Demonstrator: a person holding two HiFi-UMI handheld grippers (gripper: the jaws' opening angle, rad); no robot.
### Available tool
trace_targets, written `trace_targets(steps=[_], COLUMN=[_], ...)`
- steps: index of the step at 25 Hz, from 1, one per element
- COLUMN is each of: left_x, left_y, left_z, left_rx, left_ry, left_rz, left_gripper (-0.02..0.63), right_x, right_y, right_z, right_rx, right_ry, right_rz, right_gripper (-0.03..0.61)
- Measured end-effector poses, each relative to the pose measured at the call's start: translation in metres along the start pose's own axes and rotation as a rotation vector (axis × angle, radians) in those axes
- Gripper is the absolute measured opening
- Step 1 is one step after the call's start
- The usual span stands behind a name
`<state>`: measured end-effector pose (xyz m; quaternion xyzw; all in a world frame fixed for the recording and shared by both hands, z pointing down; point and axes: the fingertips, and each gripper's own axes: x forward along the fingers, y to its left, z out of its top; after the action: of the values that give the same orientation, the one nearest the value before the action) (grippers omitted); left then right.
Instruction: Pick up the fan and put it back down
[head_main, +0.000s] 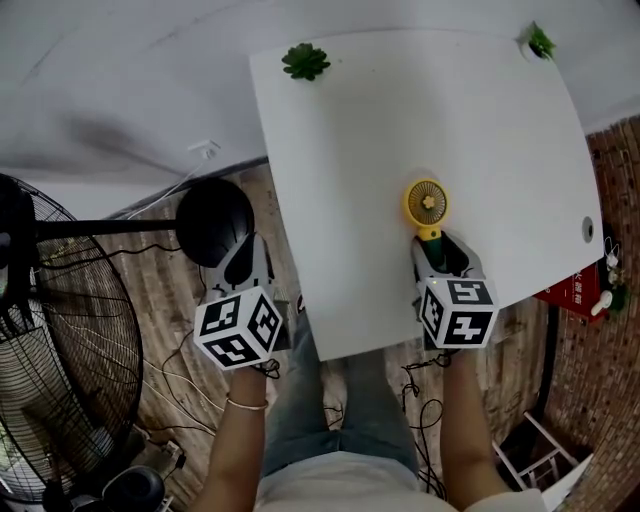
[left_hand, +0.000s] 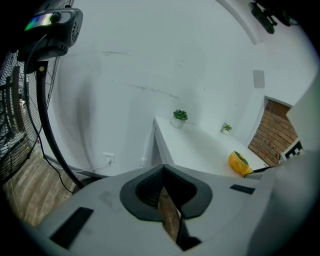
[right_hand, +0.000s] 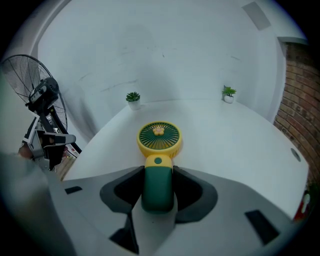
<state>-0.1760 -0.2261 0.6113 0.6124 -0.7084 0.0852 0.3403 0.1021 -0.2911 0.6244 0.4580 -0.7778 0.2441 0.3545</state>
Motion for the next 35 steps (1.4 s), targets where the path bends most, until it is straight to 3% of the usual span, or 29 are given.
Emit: trace_targets(steps=[13, 22, 27, 35], left_x=[-0.007, -0.024, -0.031, -0.043], left_y=[-0.003, -0.009, -0.019, -0.052], left_z=[0.013, 0.041, 0.063, 0.112], left_rx=[0.007, 0.019, 0.026, 0.06], left_ry=[-0.016, -0.055, -0.091, -0.179], left_rz=[0.005, 0.013, -0.002, -0.074], left_gripper=[0.011, 0.011, 0.011, 0.011], right_x=[0.003, -0.011, -0.032, -0.093], right_y=[0.001, 0.001, -0.003, -0.034], right_z=[-0.003, 0.009, 0.033, 0.095], right_rx=[-0.04, -0.021, -0.004, 0.068], right_ry=[0.027, 0.0, -0.066, -0.275], right_rz=[0.003, 0.019, 0.014, -0.063], right_gripper=[0.181, 0.199, 0.199, 0.166])
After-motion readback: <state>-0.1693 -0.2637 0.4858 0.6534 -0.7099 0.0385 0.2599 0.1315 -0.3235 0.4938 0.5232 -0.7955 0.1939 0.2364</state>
